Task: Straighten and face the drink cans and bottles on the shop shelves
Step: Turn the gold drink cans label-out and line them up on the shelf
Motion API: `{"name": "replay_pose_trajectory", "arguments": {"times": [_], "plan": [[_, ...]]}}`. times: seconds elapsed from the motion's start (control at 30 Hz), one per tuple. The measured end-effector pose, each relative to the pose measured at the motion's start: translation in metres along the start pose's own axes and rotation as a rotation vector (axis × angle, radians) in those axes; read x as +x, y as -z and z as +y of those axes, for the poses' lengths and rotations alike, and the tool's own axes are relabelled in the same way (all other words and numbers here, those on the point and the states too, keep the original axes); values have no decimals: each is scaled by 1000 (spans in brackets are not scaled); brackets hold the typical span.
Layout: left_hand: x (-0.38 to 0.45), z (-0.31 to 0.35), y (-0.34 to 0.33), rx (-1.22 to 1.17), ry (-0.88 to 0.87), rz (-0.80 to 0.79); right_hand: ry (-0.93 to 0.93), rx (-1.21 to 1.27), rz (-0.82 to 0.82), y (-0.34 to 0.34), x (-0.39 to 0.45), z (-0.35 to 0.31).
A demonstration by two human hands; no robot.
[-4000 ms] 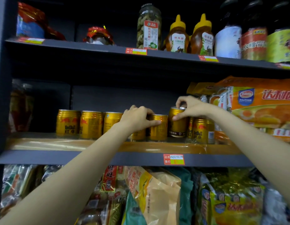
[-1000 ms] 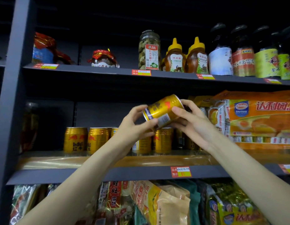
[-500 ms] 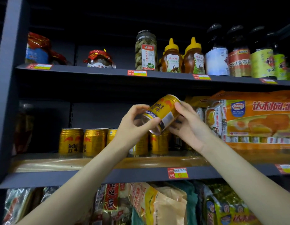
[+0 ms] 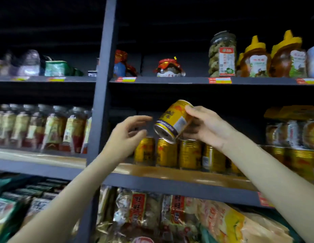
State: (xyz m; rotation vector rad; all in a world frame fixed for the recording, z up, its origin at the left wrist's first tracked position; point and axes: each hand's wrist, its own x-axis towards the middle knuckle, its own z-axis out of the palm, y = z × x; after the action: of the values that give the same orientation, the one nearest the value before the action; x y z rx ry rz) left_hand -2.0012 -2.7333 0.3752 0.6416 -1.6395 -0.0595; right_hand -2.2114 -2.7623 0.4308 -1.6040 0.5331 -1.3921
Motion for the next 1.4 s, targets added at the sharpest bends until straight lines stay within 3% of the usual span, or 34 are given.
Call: {"name": "replay_pose_trajectory", "arguments": {"times": [0.1,0.37,0.5,0.77,1.07,1.27,1.4], "plan": [[-13,-22,41,125,143,132,62,-139,-102,-42,23,8],[-35,-30,49,341,197,-19,184,-705,-160,-107,71,48],[-41,-26,41,474,230,-112,190,-866,-154,-109,71,61],[-38,-30,33,412,318,-110,220,-1008,-269,-83,56,62],[-40,-33,22,494,276,-213,347,-1458,-370,-78,56,60],[-30,-37,14,557,349,-262,339,-1510,-349,-69,55,62],[-28,-29,-1,642,137,-76,339,-1394,-225,-27,36,34]]}}
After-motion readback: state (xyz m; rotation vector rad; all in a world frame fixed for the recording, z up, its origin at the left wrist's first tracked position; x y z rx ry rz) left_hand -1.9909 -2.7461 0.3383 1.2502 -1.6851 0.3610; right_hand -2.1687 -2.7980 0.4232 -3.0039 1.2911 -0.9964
